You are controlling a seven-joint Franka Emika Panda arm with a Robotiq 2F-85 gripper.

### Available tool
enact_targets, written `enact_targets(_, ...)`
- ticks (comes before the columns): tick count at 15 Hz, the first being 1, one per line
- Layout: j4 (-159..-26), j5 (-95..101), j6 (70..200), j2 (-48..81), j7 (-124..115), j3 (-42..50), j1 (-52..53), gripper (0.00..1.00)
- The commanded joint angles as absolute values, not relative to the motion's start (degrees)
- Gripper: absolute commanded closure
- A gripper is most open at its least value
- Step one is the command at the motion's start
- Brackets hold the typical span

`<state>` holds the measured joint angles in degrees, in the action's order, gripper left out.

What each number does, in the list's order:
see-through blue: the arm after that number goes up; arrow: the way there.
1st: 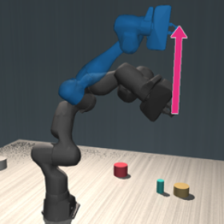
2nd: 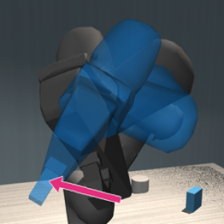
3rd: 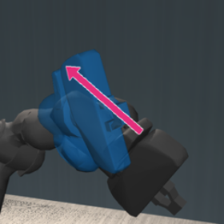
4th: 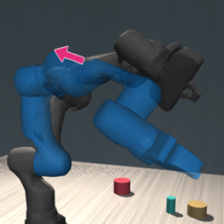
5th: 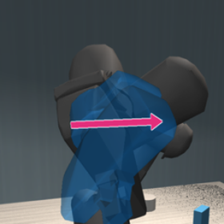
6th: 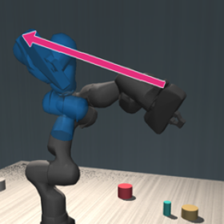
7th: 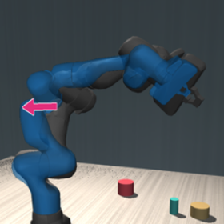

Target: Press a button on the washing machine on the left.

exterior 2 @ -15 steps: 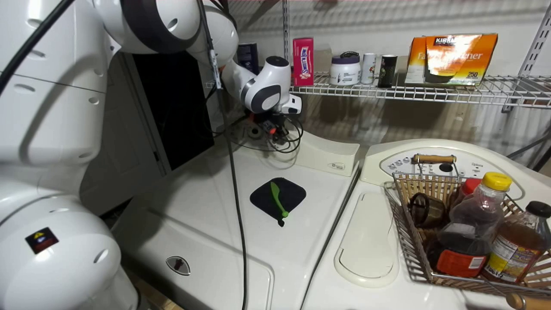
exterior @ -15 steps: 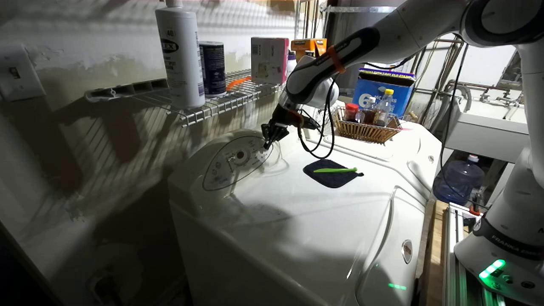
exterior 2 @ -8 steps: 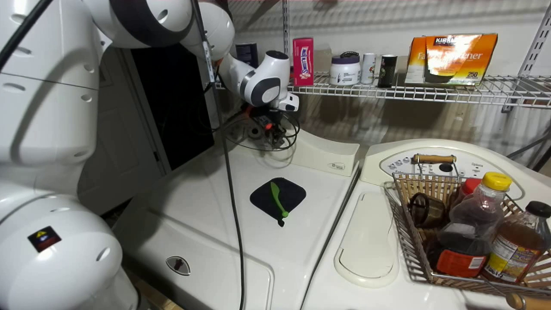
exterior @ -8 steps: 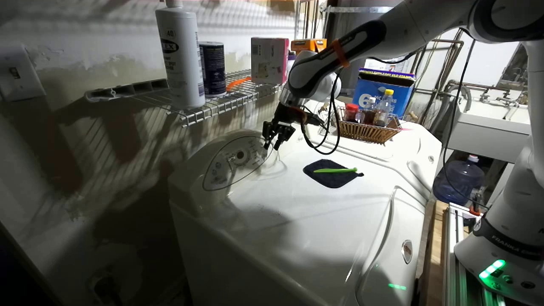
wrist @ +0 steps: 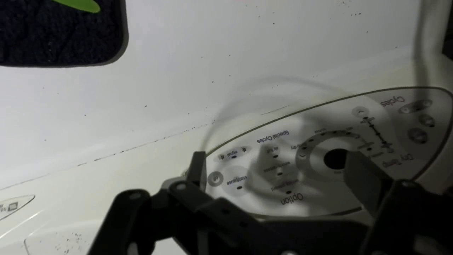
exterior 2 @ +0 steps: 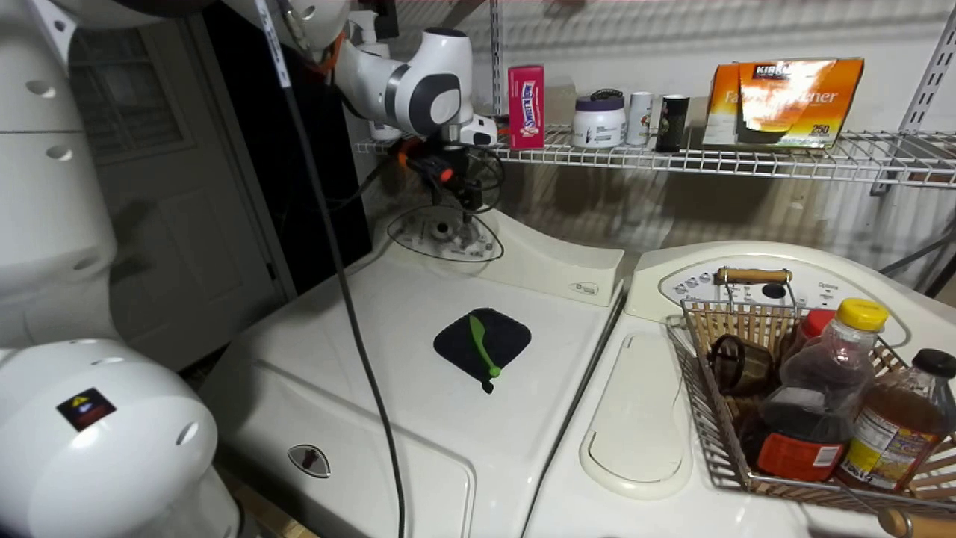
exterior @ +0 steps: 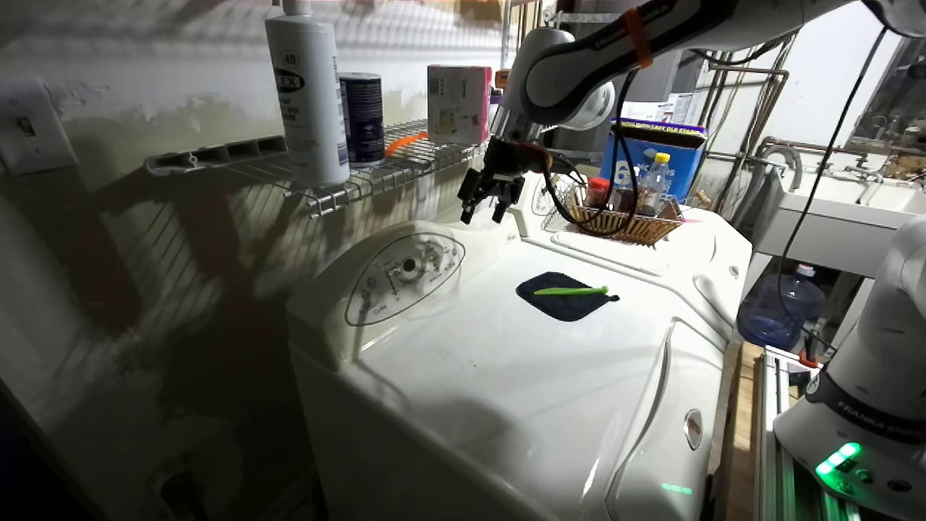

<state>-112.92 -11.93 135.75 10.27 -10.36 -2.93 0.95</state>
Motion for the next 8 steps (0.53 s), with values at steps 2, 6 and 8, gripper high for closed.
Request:
enact_targets(2,-122.1,-8.3,135.3,-0.2,-1.6,-3.1,1.7,0.00)
enact_targets(6,-120.5,-9.6,135.5,1.1,-2.5,-2.9,1.9,0.00)
enact_targets(8,-121.2,-9.6,135.5,0.6,-2.1,-2.9,1.9,0.00)
